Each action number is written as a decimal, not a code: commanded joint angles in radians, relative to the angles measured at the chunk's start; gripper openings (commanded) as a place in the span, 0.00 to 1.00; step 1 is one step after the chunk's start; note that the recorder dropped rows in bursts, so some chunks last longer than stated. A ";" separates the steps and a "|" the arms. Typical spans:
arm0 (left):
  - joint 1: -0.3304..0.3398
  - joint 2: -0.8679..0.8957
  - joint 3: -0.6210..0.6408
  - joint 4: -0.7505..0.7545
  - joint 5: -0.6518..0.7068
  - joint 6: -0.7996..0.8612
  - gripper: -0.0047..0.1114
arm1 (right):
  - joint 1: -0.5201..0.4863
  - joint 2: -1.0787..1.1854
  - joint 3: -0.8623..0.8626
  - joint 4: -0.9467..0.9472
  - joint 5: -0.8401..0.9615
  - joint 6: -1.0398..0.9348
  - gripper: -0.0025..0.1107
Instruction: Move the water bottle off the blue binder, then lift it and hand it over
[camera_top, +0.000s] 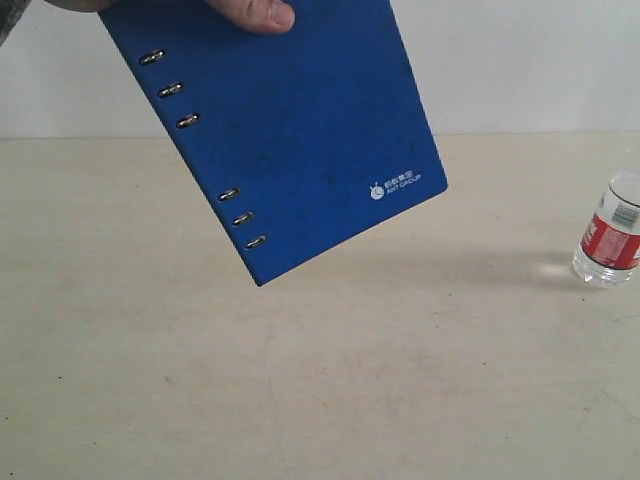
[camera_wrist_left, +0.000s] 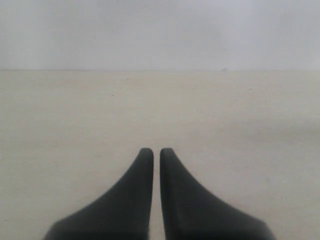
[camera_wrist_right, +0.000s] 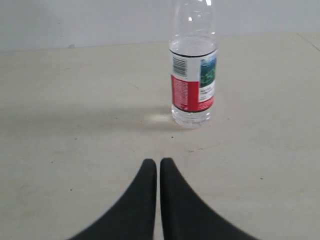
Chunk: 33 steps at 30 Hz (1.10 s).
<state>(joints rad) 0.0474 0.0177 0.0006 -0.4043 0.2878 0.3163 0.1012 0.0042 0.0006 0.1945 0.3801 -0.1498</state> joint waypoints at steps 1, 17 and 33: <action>0.002 -0.003 -0.001 -0.001 -0.004 -0.009 0.08 | 0.053 -0.004 -0.001 -0.007 -0.009 -0.032 0.02; 0.002 -0.003 -0.001 -0.001 -0.004 -0.009 0.08 | 0.036 -0.004 -0.001 0.002 -0.011 -0.032 0.02; 0.000 -0.018 -0.001 -0.004 0.033 -0.009 0.08 | 0.036 -0.004 -0.001 0.009 -0.009 -0.032 0.02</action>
<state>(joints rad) 0.0499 0.0037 0.0006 -0.4043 0.3140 0.3163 0.1395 0.0023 0.0006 0.1971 0.3764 -0.1761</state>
